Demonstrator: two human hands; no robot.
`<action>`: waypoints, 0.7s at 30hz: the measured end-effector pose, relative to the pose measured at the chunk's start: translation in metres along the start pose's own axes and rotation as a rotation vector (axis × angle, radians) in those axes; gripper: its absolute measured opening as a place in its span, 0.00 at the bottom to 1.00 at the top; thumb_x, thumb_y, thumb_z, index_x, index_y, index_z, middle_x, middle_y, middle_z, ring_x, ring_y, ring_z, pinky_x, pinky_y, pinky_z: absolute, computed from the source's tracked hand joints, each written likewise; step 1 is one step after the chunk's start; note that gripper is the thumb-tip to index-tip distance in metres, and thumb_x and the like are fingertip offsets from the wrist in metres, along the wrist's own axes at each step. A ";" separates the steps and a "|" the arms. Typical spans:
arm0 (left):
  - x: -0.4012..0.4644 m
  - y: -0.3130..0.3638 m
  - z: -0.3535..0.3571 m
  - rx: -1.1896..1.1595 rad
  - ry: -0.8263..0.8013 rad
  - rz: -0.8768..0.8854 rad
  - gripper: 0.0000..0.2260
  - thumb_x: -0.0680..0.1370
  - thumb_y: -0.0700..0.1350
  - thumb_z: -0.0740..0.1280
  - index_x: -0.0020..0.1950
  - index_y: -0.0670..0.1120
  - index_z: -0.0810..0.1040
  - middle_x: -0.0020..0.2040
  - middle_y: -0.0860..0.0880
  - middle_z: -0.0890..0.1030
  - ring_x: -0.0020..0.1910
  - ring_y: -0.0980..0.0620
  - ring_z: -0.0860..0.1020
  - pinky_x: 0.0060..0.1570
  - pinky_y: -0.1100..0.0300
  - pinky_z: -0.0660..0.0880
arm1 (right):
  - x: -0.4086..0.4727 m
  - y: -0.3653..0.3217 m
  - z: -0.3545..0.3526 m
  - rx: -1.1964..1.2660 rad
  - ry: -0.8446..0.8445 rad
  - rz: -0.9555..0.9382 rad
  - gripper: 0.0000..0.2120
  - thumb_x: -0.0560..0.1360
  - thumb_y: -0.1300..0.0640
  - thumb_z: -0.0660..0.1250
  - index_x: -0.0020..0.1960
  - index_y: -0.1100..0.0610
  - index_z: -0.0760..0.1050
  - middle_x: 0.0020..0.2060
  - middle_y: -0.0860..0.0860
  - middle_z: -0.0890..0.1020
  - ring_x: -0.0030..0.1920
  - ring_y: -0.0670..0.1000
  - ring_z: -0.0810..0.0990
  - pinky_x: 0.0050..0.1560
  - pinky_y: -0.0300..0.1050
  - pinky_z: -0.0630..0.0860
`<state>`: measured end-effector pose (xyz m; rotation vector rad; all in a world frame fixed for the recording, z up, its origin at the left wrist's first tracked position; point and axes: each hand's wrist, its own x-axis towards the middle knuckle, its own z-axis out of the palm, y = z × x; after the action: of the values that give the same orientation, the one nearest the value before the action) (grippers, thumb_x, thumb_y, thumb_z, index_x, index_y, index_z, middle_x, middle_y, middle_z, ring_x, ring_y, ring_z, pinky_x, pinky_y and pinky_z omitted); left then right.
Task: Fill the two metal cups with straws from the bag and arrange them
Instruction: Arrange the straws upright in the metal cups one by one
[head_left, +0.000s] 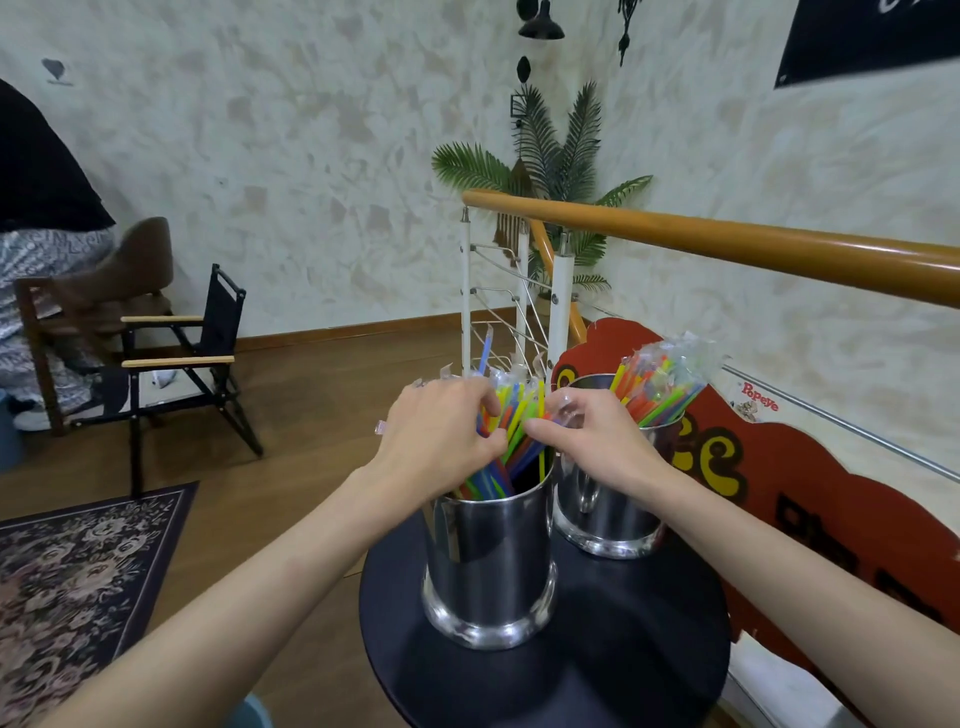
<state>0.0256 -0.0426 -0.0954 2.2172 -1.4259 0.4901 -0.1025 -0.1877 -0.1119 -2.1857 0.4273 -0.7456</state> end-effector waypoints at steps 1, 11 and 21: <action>0.003 0.002 0.000 0.013 -0.015 0.001 0.10 0.76 0.58 0.70 0.53 0.55 0.79 0.42 0.57 0.77 0.49 0.51 0.79 0.46 0.57 0.67 | 0.000 -0.001 -0.001 0.029 -0.005 0.001 0.12 0.77 0.57 0.73 0.36 0.48 0.78 0.28 0.35 0.79 0.32 0.35 0.77 0.37 0.28 0.69; 0.006 0.002 0.003 -0.075 -0.004 0.070 0.22 0.67 0.72 0.70 0.40 0.54 0.73 0.39 0.55 0.77 0.40 0.53 0.75 0.41 0.55 0.64 | -0.001 -0.016 -0.005 0.210 -0.084 0.002 0.09 0.71 0.55 0.79 0.46 0.59 0.82 0.38 0.51 0.85 0.39 0.51 0.84 0.45 0.43 0.81; -0.002 -0.001 -0.001 -0.231 0.056 -0.005 0.09 0.75 0.56 0.70 0.48 0.52 0.80 0.34 0.52 0.79 0.36 0.52 0.77 0.39 0.52 0.72 | -0.005 -0.021 -0.010 0.301 0.038 0.049 0.05 0.75 0.65 0.74 0.50 0.62 0.79 0.41 0.59 0.86 0.43 0.55 0.87 0.47 0.47 0.84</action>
<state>0.0261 -0.0401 -0.0956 2.0081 -1.3741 0.3624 -0.1117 -0.1769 -0.0924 -1.8765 0.3613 -0.7724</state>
